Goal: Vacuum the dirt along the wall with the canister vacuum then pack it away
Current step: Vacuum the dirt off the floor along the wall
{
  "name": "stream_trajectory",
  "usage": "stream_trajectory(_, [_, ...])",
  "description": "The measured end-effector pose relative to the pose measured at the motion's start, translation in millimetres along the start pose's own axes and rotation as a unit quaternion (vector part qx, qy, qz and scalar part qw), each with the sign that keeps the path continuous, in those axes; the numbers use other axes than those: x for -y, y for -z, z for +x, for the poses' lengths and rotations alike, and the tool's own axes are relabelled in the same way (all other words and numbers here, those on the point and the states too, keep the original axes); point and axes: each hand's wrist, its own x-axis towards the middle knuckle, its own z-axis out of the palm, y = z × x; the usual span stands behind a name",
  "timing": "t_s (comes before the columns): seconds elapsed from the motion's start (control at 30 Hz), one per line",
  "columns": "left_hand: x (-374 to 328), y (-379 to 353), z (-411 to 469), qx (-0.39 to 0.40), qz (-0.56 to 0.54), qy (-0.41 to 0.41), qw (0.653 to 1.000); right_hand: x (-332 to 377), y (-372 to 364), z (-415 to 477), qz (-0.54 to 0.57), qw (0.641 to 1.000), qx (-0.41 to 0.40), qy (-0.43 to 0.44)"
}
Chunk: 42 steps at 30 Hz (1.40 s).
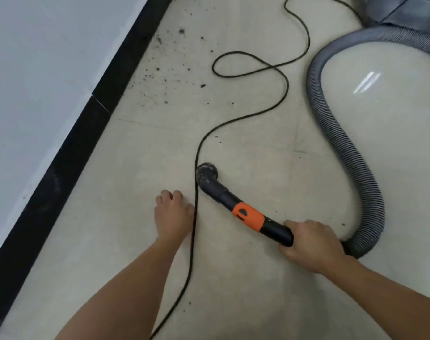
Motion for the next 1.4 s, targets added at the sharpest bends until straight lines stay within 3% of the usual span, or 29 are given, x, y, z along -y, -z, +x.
stream_trajectory(0.1, [-4.2, -10.3, 9.4, -0.037, -0.023, 0.003, 0.999, 6.1, 9.2, 34.3, 0.068, 0.995, -0.059, -0.046])
stream_trajectory(0.27, [-25.3, -14.8, 3.5, -0.033, -0.109, 0.021, 0.993, 13.9, 28.0, 64.9, 0.139, 0.979, -0.116, -0.094])
stream_trajectory(0.5, [-21.4, -14.8, -22.6, 0.029, -0.084, 0.012, 0.996, 52.5, 1.8, 33.7, 0.105, 0.992, -0.069, 0.019])
stream_trajectory(0.7, [-3.9, -6.8, -15.9, -0.031, -0.183, 0.038, 0.982, 48.9, 21.1, 50.1, 0.139, 0.977, -0.158, -0.017])
stream_trajectory(0.8, [-13.3, -1.4, -21.8, -0.037, -0.168, -0.05, 0.984, 54.9, 40.4, 53.1, 0.187, 0.961, -0.201, -0.027])
stream_trajectory(0.9, [-25.4, -9.3, -36.0, 0.033, -0.078, -0.202, 0.976, 58.1, 41.3, 49.9, 0.164, 0.973, -0.164, 0.007])
stream_trajectory(0.97, [-25.1, -17.9, -45.3, 0.069, -0.045, -0.248, 0.965, 55.2, 26.0, 42.8, 0.109, 0.986, -0.12, 0.041])
stream_trajectory(1.13, [1.6, -22.5, -47.6, 0.073, -0.052, -0.212, 0.973, 38.9, -3.8, 31.2, 0.016, 0.994, -0.088, 0.056])
stream_trajectory(1.3, [29.7, -21.8, -52.4, -0.002, -0.028, -0.154, 0.988, 13.7, 26.5, 52.9, 0.085, 0.993, -0.079, -0.036])
stream_trajectory(1.4, [55.7, -18.2, -44.4, -0.05, 0.015, -0.117, 0.992, -2.6, 38.7, 55.0, 0.136, 0.99, -0.028, -0.031])
